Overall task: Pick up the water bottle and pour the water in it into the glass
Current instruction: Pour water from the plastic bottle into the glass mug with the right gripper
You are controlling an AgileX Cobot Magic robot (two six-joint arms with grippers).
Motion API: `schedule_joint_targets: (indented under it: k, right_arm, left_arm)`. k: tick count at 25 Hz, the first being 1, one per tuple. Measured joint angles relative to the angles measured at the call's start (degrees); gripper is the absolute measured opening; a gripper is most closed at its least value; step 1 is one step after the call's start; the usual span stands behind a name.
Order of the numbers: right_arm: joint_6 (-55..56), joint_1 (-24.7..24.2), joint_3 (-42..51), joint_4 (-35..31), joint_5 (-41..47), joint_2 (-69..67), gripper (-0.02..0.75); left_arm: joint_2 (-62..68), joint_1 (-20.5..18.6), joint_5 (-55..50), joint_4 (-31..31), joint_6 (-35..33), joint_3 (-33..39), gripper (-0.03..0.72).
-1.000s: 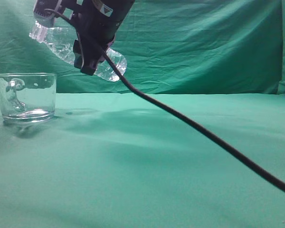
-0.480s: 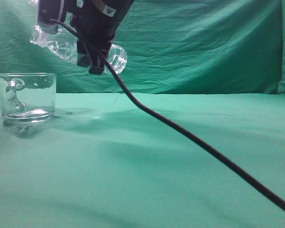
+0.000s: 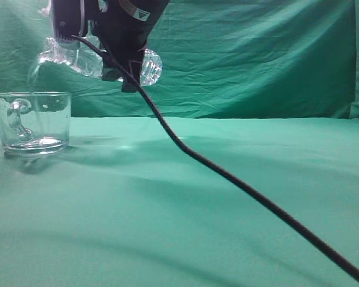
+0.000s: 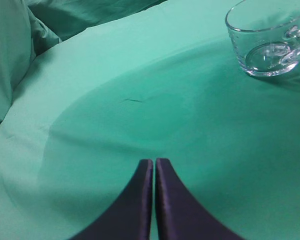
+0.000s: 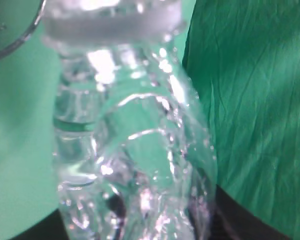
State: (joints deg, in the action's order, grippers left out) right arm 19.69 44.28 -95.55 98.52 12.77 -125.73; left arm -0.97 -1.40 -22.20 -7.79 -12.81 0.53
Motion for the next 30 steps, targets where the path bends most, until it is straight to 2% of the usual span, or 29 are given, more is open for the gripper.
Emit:
schedule_joint_targets:
  k: [24, 30]
  right_arm:
    - [0.0, 0.0, 0.0, 1.0, 1.3, 0.0, 0.333]
    - [8.6, 0.1, 0.0, 0.4, 1.3, 0.0, 0.333]
  left_arm:
    - [0.0, 0.0, 0.0, 0.0, 0.0, 0.0, 0.0]
    - [0.0, 0.0, 0.0, 0.0, 0.0, 0.0, 0.0]
